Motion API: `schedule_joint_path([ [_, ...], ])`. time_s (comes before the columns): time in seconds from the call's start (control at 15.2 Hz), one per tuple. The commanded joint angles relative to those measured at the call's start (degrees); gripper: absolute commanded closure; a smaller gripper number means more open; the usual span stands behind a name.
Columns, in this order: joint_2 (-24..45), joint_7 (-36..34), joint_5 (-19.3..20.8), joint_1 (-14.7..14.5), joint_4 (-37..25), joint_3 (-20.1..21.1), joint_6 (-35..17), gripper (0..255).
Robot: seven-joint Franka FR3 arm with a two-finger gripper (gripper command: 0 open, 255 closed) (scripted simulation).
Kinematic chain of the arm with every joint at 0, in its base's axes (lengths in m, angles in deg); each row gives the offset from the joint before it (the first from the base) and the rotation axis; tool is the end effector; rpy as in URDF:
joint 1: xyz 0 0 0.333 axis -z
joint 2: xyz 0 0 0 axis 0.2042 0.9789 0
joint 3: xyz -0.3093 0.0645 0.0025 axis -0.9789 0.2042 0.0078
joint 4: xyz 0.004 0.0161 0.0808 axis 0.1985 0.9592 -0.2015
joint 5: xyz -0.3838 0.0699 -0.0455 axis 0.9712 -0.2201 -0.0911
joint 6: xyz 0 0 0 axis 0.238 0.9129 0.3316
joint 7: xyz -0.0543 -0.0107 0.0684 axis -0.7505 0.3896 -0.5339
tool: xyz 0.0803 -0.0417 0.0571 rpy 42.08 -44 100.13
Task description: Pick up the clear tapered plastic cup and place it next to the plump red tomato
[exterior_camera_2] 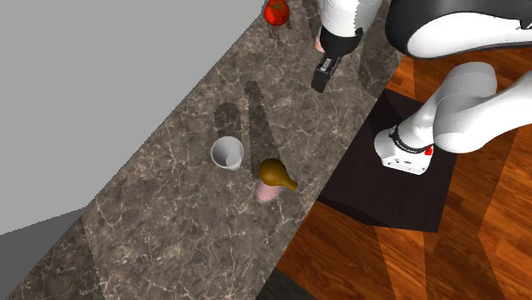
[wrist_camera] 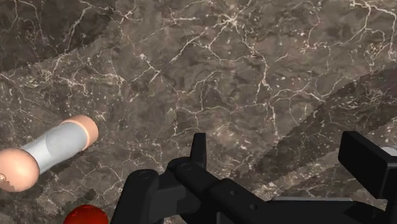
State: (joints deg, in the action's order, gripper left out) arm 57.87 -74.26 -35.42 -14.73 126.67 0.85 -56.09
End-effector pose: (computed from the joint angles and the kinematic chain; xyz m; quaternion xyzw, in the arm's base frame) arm 0.3618 0.1196 0.5423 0.9986 -0.0320 -0.0314 0.0289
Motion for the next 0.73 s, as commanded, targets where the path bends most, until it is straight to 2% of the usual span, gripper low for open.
schedule_joint_path([
  [0.0,3.5,-3.0,-0.5,-0.4,-1.5,2.5,-2.1,0],
  [0.33,12.7,-9.9,0.3,-1.0,-6.4,7.8,-6.2,0],
  [0.66,23.1,-17.4,3.4,-1.7,-13.1,12.5,-9.1,0],
])
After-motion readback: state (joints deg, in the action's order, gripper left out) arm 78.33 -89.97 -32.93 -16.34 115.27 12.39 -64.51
